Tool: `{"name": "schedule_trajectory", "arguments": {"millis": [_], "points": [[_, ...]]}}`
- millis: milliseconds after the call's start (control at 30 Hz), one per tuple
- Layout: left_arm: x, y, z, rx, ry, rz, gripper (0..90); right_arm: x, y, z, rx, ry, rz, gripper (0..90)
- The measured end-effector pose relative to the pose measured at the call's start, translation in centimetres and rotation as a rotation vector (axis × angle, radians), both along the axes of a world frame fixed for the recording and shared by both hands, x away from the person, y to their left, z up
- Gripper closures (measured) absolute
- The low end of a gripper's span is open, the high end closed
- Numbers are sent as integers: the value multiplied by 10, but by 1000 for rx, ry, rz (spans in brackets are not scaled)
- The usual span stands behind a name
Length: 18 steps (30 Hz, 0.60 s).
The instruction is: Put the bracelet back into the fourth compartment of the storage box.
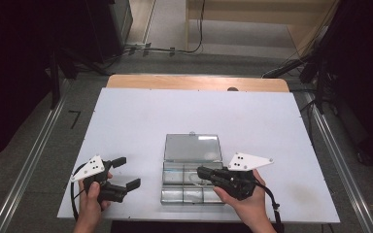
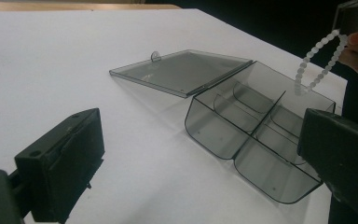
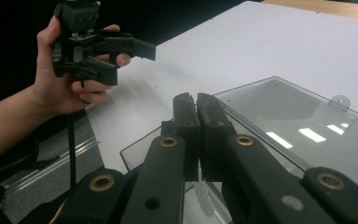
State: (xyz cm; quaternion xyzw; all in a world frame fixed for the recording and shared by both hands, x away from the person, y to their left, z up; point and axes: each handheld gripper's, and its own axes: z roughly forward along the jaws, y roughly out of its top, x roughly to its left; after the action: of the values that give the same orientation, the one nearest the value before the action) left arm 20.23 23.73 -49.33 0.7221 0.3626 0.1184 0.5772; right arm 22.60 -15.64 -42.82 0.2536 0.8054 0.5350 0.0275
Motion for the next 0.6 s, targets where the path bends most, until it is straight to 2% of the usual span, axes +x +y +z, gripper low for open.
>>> {"name": "schedule_trajectory", "arguments": {"millis": [600], "points": [[0, 0, -1, 2, 2, 0, 3, -1, 8, -1, 5, 1, 15, 856]]}}
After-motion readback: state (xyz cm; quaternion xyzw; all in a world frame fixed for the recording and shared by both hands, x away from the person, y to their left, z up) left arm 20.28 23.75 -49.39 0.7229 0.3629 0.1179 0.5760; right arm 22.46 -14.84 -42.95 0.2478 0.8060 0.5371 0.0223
